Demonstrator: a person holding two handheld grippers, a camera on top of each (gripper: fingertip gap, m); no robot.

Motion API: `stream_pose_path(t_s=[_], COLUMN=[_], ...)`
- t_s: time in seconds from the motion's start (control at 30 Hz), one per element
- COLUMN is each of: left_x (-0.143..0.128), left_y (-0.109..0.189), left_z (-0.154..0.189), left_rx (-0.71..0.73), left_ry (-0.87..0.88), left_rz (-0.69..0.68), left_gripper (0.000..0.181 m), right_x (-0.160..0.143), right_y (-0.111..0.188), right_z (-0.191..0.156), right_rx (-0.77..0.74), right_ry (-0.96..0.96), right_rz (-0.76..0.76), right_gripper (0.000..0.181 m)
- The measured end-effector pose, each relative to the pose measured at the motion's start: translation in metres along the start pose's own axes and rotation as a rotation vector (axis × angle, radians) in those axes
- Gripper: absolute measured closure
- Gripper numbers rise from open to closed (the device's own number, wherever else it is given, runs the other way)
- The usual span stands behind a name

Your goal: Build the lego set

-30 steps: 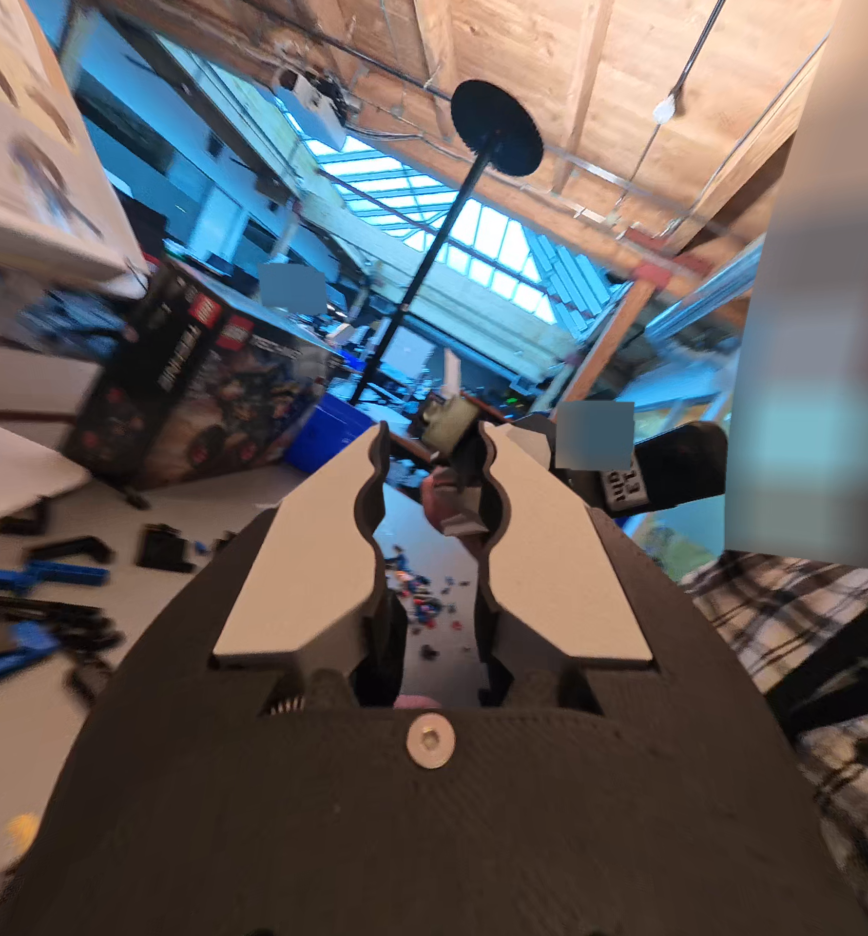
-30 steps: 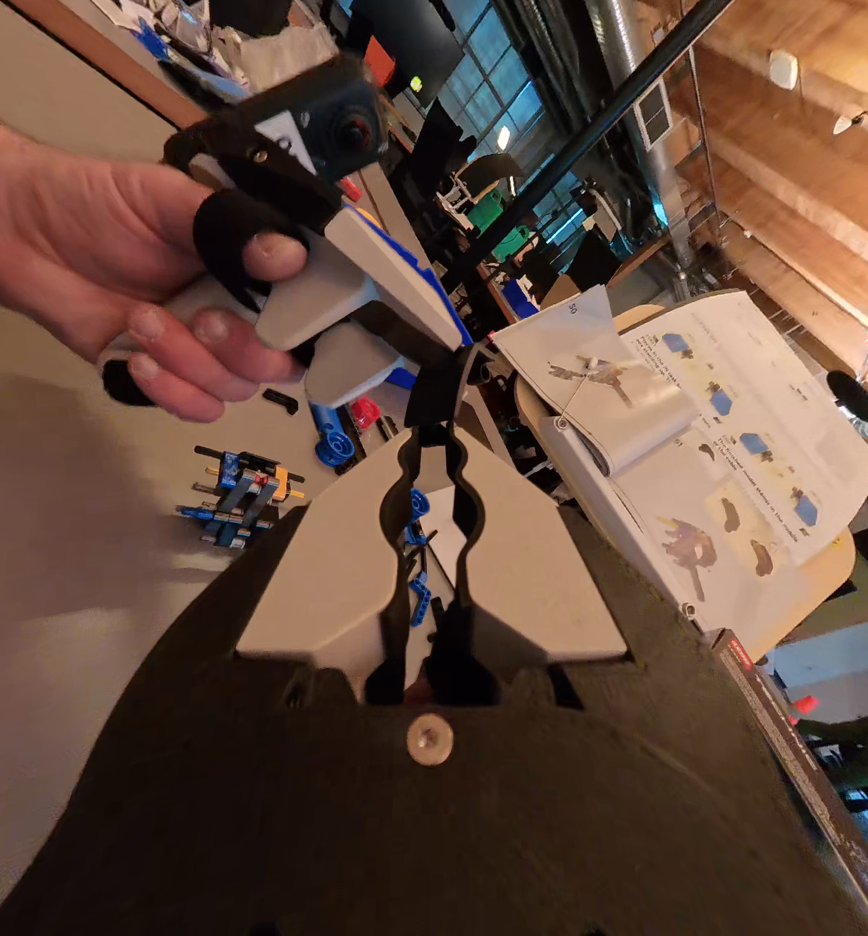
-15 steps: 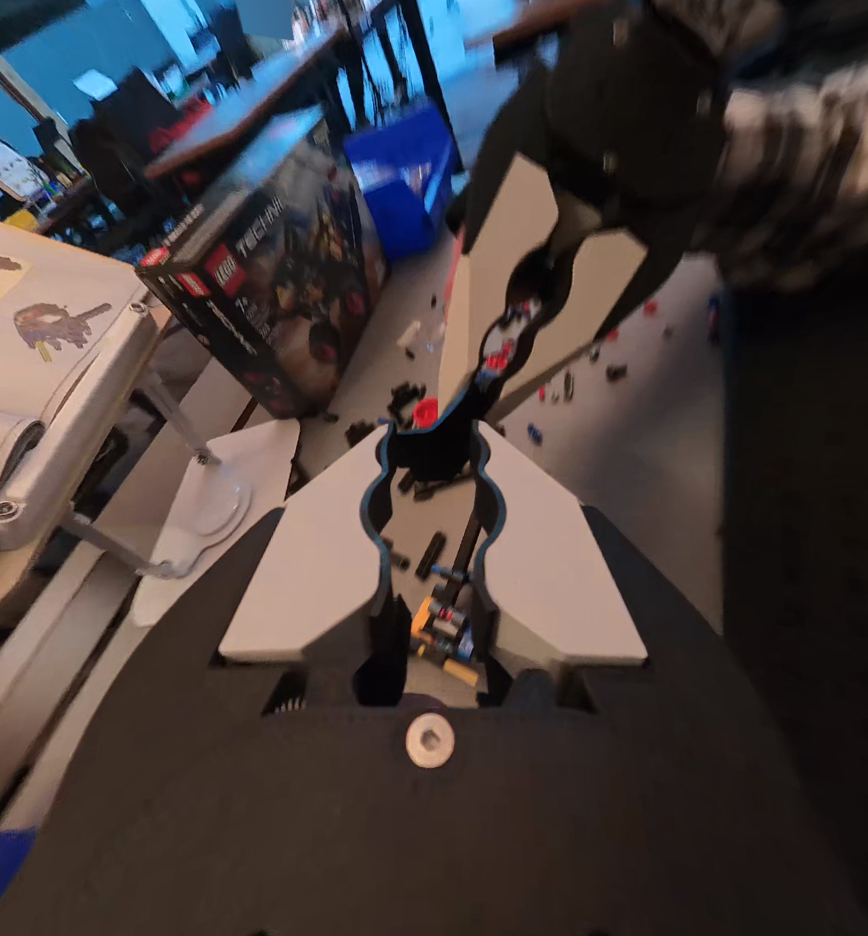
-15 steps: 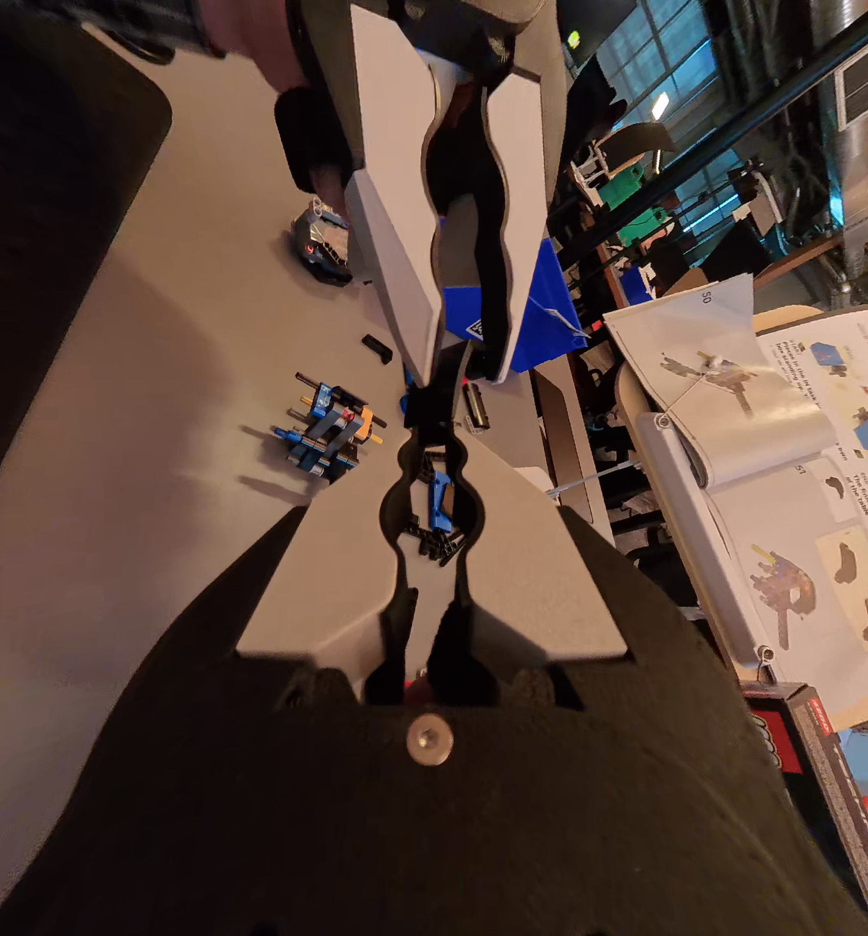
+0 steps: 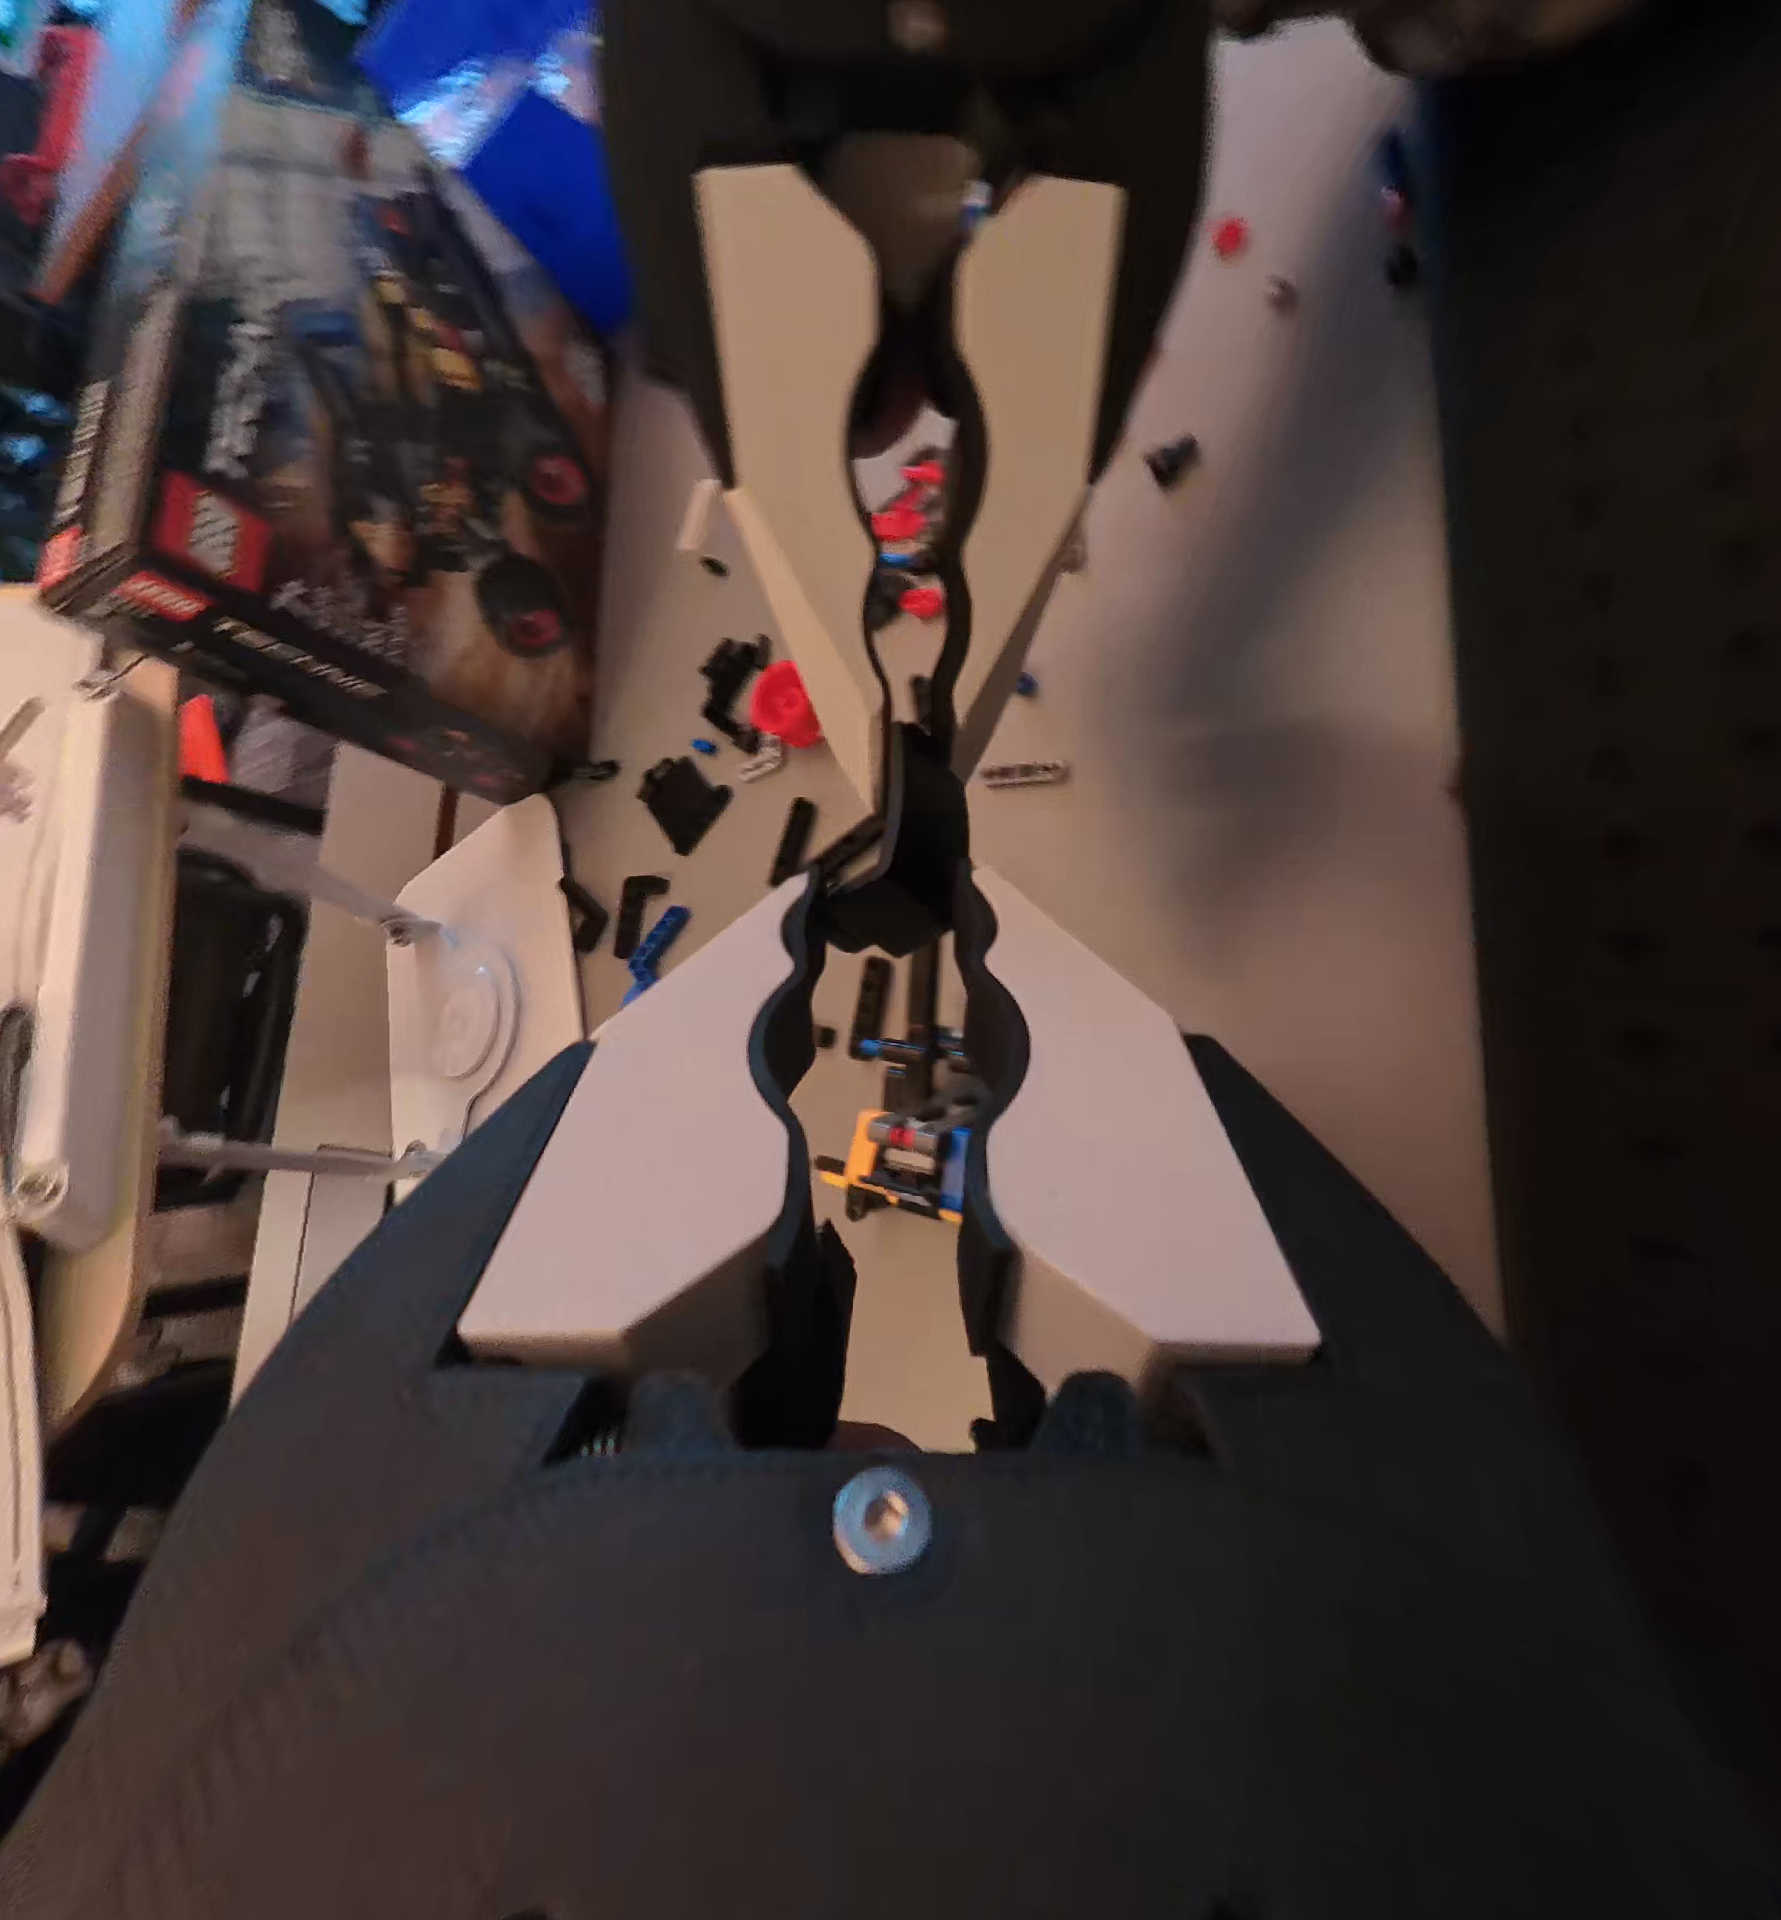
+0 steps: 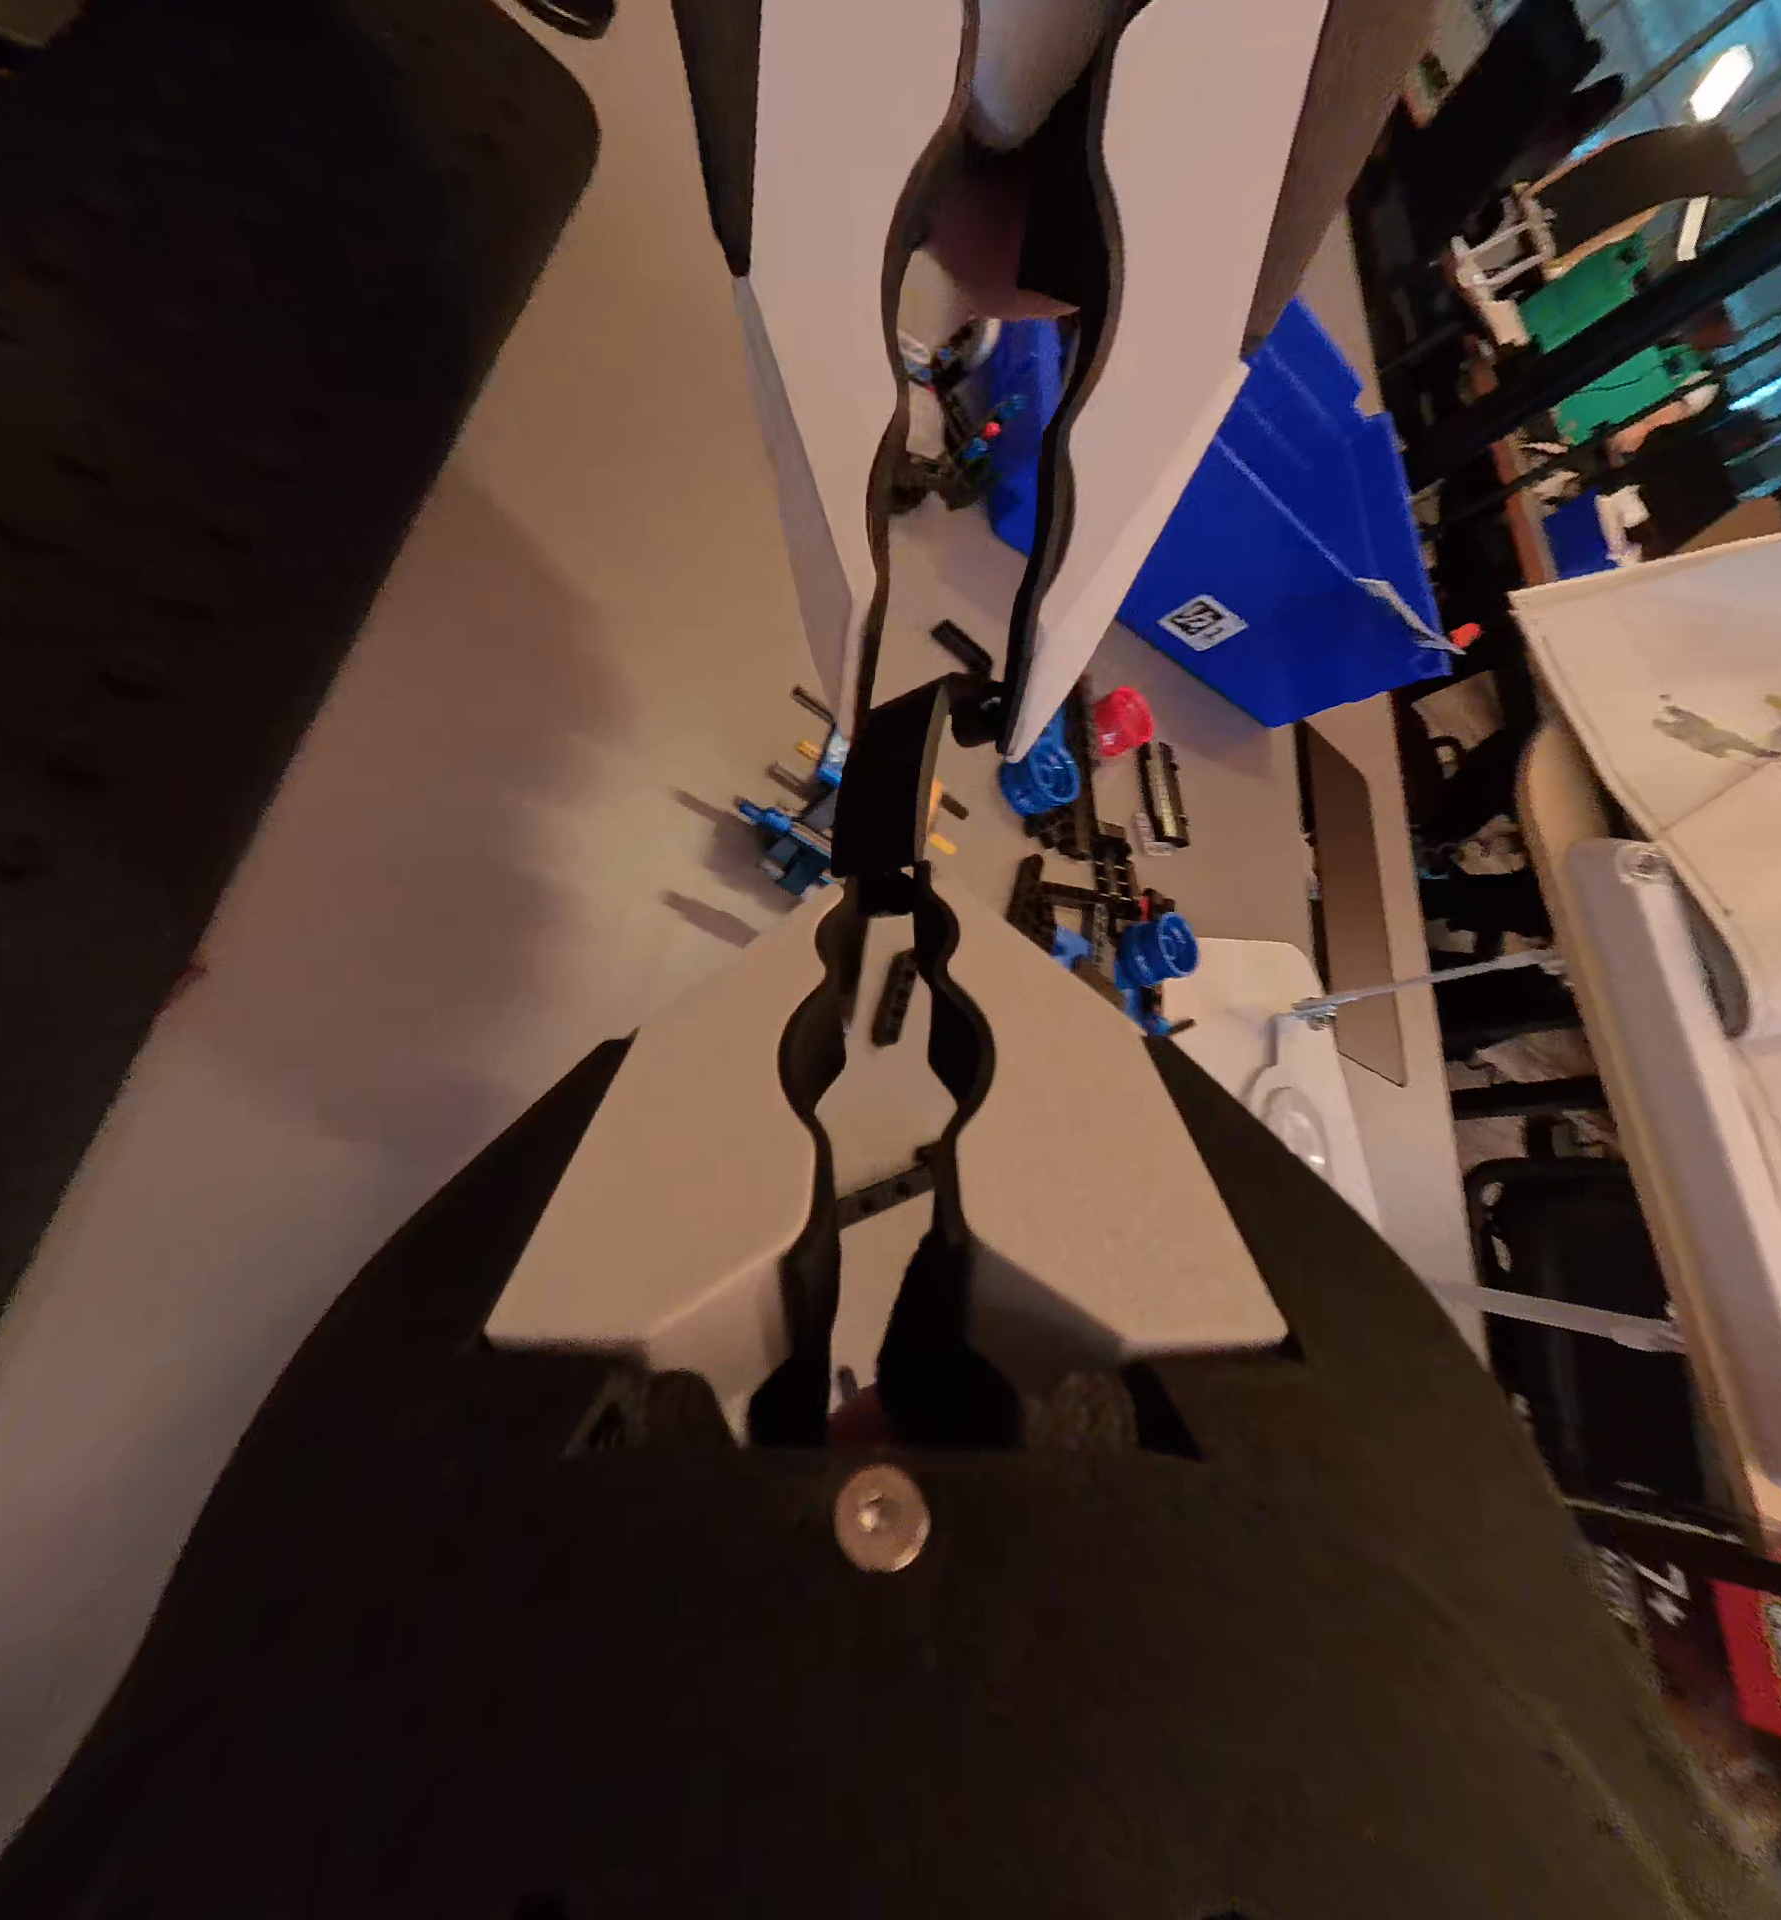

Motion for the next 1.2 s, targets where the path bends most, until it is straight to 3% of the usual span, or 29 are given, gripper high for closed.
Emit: stream_pose_path(t_s=[0.17,0.27,0.5,0.7,0.9,1.03,1.2], left_x=[0.003,0.001,-0.011,-0.023,-0.027,-0.035,-0.038], left_y=[0.0,-0.001,0.004,-0.008,-0.002,-0.007,-0.019], left_z=[0.014,0.016,0.023,0.022,-0.006,-0.018,-0.018], left_rx=[-0.093,-0.113,-0.144,-0.134,-0.144,-0.176,-0.235], left_ry=[-0.087,-0.054,0.243,0.481,0.893,1.158,1.329], left_rz=[-0.039,-0.029,0.191,0.319,0.703,0.932,1.049], left_gripper=[0.163,0.165,0.181,0.181,0.181,0.181,0.181], right_x=[0.0,-0.001,-0.006,-0.006,-0.011,-0.004,0.005], right_y=[-0.001,-0.001,0.006,0.007,0.015,0.006,-0.006], right_z=[-0.01,-0.01,0.006,0.014,0.032,0.031,0.026], right_rx=[0.098,0.115,0.055,0.006,-0.192,-0.335,-0.43], right_ry=[0.016,-0.001,-0.122,-0.191,-0.241,-0.132,-0.056], right_rz=[-0.007,0.005,0.108,0.164,0.185,0.113,0.1], right_gripper=[0.175,0.175,0.181,0.179,0.143,0.13,0.128])
Point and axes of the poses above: each gripper's, where its closed fingertips meet, y back along the fingers, x out of its top, z = x × y across the jaws, the point moved 9 cm from there along y, back along the fingers, and after that the axes turned 5 degrees about -z, right-handed, at the moved point
